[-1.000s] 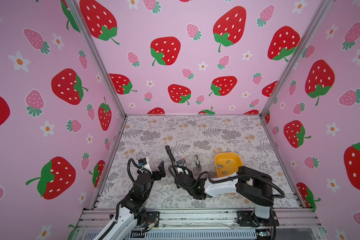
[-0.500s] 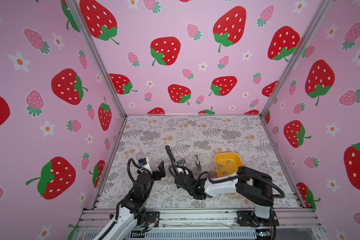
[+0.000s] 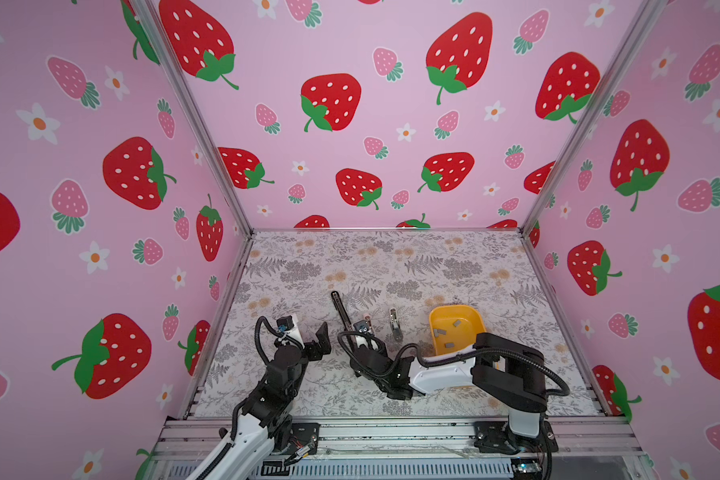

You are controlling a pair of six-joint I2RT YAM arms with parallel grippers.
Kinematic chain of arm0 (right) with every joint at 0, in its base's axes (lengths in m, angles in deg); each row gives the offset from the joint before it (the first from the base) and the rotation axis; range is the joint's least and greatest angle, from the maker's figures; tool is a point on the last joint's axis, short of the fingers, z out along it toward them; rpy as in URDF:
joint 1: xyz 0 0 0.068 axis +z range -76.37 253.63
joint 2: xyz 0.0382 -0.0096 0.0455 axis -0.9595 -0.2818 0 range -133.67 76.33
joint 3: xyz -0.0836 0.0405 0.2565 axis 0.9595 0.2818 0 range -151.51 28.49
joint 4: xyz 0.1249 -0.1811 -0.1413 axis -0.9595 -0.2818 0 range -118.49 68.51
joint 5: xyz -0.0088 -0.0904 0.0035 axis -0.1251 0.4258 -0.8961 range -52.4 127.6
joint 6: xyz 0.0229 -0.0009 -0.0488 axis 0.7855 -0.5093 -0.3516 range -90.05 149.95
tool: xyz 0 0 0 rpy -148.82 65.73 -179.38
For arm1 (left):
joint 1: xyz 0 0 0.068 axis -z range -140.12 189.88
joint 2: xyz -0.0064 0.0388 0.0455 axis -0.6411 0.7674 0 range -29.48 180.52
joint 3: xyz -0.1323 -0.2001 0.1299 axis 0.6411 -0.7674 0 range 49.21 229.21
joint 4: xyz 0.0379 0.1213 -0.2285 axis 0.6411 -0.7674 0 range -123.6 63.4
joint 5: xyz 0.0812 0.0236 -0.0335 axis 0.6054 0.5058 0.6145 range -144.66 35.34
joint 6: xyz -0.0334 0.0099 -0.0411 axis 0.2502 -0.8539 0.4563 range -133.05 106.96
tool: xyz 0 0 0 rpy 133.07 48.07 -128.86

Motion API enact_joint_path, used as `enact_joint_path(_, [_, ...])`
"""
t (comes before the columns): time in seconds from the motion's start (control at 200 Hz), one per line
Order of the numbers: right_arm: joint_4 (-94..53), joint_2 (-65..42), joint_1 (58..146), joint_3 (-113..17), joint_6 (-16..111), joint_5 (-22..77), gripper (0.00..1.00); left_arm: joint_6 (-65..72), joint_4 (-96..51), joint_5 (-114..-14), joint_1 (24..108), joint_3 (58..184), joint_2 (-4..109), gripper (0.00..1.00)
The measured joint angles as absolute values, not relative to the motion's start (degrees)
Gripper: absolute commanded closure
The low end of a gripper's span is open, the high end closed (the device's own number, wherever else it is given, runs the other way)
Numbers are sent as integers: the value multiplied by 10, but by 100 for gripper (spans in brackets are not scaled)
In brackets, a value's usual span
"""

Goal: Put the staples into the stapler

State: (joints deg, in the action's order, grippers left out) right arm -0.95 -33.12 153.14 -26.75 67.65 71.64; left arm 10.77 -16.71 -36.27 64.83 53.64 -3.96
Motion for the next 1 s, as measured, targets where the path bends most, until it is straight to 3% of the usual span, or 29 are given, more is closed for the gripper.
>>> enact_joint_path(0.375, [-4, -321, 1531, -249, 690, 709, 93, 108, -167, -363, 648, 536, -40, 1])
enact_joint_path(0.715, [-6, -301, 1531, -227, 694, 702, 66, 108, -167, -363, 648, 536, -40, 1])
enact_joint_path(1.0, [-14, -271, 1531, -226, 684, 706, 65, 108, -167, -363, 648, 536, -40, 1])
